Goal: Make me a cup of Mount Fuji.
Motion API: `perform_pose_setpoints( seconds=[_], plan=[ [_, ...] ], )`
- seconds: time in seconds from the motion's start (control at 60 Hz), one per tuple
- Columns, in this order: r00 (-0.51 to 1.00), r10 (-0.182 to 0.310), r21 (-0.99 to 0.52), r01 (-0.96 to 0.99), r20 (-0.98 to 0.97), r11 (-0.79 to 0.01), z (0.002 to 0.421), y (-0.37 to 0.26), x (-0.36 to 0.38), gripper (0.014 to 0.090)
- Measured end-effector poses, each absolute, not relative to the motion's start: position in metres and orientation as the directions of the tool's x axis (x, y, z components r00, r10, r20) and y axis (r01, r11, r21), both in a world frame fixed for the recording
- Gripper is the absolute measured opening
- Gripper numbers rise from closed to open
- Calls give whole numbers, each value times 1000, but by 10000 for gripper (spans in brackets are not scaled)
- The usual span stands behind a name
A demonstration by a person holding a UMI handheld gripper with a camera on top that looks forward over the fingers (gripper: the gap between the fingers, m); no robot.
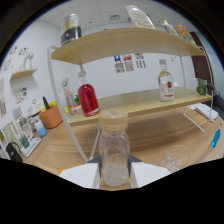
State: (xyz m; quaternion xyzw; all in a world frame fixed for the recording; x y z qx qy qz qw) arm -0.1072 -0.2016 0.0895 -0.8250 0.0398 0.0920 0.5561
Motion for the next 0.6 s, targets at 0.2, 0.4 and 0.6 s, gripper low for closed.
perform_pose_setpoints(
  seconds=[0.2,0.4,0.6],
  plan=[
    [994,41,-903,-78,-105,-423,58,-198,-107,413],
    [996,47,-898,-48,-76,-436,48,-207,-107,424],
    [997,65,-892,-12,-46,-451,44,-219,-111,437]
  ],
)
